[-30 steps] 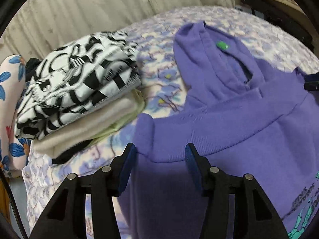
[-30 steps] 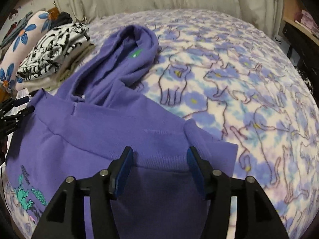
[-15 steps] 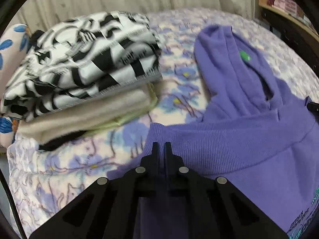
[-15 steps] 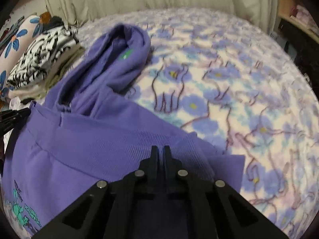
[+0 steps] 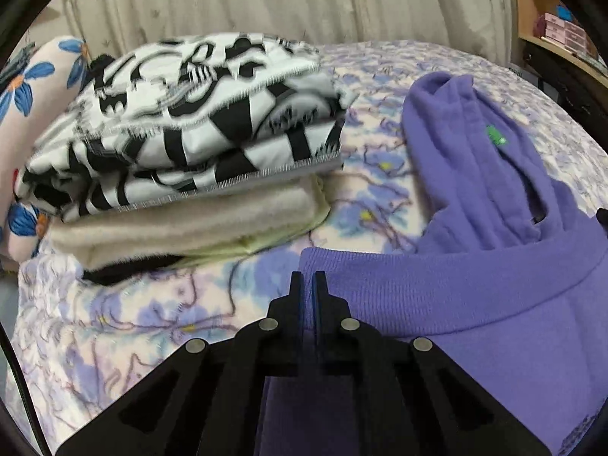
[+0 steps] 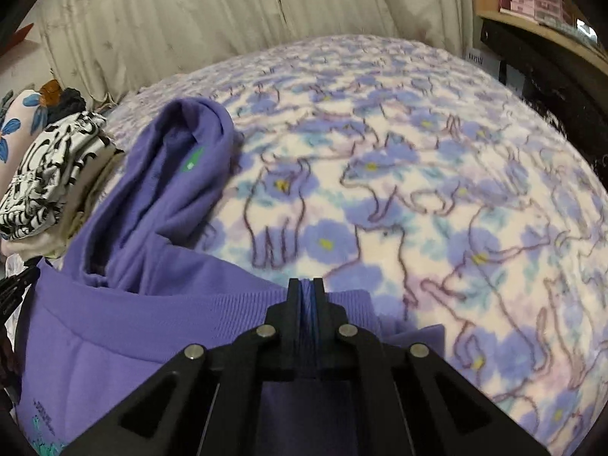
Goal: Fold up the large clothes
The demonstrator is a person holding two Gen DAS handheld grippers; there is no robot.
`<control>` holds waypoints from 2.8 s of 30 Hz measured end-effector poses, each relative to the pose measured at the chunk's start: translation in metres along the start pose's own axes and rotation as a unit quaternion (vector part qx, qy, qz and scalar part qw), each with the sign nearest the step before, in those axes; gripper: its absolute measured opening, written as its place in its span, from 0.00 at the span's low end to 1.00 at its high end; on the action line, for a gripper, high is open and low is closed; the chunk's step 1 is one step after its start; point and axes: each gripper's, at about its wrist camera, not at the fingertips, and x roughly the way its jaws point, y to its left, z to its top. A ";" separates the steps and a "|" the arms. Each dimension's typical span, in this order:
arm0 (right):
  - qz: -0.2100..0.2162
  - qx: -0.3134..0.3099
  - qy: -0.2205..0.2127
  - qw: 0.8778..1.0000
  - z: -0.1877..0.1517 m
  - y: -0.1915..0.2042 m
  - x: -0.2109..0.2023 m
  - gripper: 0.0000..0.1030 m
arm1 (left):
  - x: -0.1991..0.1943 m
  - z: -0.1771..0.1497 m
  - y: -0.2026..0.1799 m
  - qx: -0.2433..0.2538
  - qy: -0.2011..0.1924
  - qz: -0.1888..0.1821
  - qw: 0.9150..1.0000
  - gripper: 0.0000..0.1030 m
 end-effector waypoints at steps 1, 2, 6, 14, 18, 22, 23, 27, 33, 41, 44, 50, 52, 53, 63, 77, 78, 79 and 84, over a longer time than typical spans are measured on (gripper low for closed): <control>-0.001 0.002 0.008 1.000 -0.001 -0.001 0.005 0.04 | 0.008 -0.002 0.003 -0.010 0.011 -0.002 1.000 0.02; 0.001 0.005 0.013 1.000 -0.002 -0.002 0.007 0.04 | 0.013 -0.003 0.006 -0.019 0.018 -0.005 1.000 0.02; 0.022 0.025 0.037 0.999 0.001 -0.008 0.002 0.06 | 0.018 -0.005 0.011 -0.032 0.032 -0.014 0.999 0.07; 0.053 -0.001 0.013 0.998 0.000 0.027 -0.057 0.10 | -0.027 -0.006 0.018 -0.061 0.011 -0.055 0.997 0.27; 0.071 -0.016 0.034 0.997 -0.008 0.050 -0.047 0.10 | -0.020 -0.013 0.007 -0.055 0.038 -0.053 0.996 0.10; 0.030 -0.009 0.049 0.998 -0.017 0.041 -0.022 0.10 | -0.016 -0.025 0.005 -0.056 0.037 -0.036 0.997 0.10; 0.011 -0.005 0.046 0.999 -0.018 0.031 -0.020 0.09 | -0.015 -0.025 0.008 -0.063 0.038 -0.036 0.997 0.10; 0.011 0.036 0.042 0.998 -0.020 -0.017 -0.020 0.00 | -0.010 -0.028 0.020 -0.078 0.042 -0.054 0.995 0.10; 0.006 0.043 0.039 0.998 -0.018 -0.037 -0.032 0.00 | -0.011 -0.027 0.018 -0.069 0.042 -0.048 0.996 0.10; 0.019 0.059 0.060 0.996 -0.012 -0.027 -0.049 0.03 | -0.019 -0.013 0.007 -0.049 0.073 -0.053 0.995 0.30; 0.042 0.077 0.077 0.993 -0.007 -0.023 -0.057 0.03 | -0.036 -0.005 -0.001 -0.033 0.066 -0.038 0.997 0.62; 0.056 0.062 0.083 0.993 0.015 0.002 -0.083 0.26 | -0.067 0.026 -0.026 0.009 0.055 -0.060 0.997 0.68; 0.060 0.056 0.076 0.994 0.027 0.010 -0.092 0.29 | -0.074 0.042 -0.035 0.023 0.055 -0.068 0.996 0.68; 0.058 0.049 0.070 0.995 0.037 0.016 -0.098 0.29 | -0.077 0.048 -0.039 0.028 0.053 -0.069 0.996 0.68; 0.070 0.028 0.025 0.997 0.110 0.053 -0.101 0.45 | -0.070 0.128 -0.077 0.061 0.049 -0.073 0.994 0.81; 0.085 0.070 0.097 0.989 0.143 0.057 0.061 0.49 | 0.082 0.161 -0.113 0.041 0.105 -0.074 0.991 0.82; 0.082 0.073 0.100 0.989 0.143 0.056 0.070 0.49 | 0.092 0.161 -0.114 0.041 0.107 -0.071 0.991 0.82; 0.081 0.079 0.106 0.988 0.143 0.053 0.083 0.49 | 0.100 0.161 -0.115 0.044 0.105 -0.067 0.991 0.82; 0.099 0.105 0.114 0.983 0.144 0.043 0.122 0.49 | 0.126 0.161 -0.113 0.051 0.106 -0.067 0.991 0.81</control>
